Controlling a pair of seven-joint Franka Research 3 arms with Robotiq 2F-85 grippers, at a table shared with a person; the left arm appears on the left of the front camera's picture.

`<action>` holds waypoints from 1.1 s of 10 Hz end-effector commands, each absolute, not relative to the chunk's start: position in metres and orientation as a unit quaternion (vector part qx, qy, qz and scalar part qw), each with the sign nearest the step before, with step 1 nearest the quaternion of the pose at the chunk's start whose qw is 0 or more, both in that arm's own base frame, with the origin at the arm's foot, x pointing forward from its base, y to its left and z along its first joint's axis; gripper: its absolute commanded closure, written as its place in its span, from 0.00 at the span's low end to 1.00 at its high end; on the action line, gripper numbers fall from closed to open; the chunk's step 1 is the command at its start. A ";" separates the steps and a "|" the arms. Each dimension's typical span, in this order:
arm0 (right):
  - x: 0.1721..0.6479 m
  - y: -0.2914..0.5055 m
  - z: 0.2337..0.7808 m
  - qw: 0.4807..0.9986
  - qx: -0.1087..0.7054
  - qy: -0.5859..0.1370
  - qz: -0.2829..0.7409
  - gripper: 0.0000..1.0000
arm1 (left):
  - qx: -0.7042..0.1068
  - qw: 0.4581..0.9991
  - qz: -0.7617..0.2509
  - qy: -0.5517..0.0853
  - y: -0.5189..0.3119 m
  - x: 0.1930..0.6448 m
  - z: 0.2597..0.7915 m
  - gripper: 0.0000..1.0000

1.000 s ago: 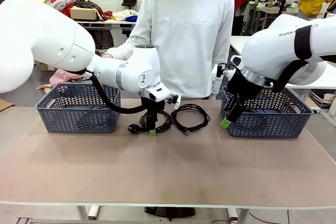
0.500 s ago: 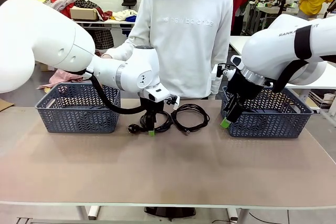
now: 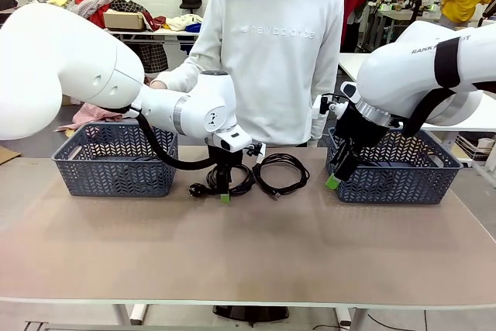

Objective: Organize the cables according to human instructions.
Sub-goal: Pick up a bundle of cables and place it in the basket indicated by the human.

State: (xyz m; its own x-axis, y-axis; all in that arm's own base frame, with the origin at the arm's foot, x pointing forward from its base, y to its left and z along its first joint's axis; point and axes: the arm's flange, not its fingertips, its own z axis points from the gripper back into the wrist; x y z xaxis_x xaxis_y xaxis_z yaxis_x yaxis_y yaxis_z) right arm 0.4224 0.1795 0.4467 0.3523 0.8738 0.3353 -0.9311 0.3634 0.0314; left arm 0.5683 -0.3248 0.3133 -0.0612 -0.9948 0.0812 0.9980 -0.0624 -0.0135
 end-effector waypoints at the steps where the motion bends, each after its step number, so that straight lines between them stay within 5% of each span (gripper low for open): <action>1: 0.423 0.181 0.448 0.815 0.109 -0.133 0.553 0.00 | -0.024 0.693 -0.721 -0.008 -0.326 0.571 0.315 0.00; 4: 0.423 0.181 0.448 0.815 0.109 -0.133 0.553 0.00 | -0.024 0.691 -0.722 -0.005 -0.326 0.574 0.312 0.00; 11: 0.423 0.181 0.448 0.815 0.109 -0.133 0.553 0.00 | -0.022 0.688 -0.725 -0.012 -0.327 0.574 0.312 0.72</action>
State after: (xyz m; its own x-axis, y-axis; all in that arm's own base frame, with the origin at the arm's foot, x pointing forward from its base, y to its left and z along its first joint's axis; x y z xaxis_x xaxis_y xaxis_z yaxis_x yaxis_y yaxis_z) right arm 0.4224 0.1796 0.4467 0.3523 0.8738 0.3353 -0.9311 0.3633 0.0314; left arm 0.5770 -0.3265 0.3142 -0.0561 -0.9962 0.0663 0.9983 -0.0571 -0.0134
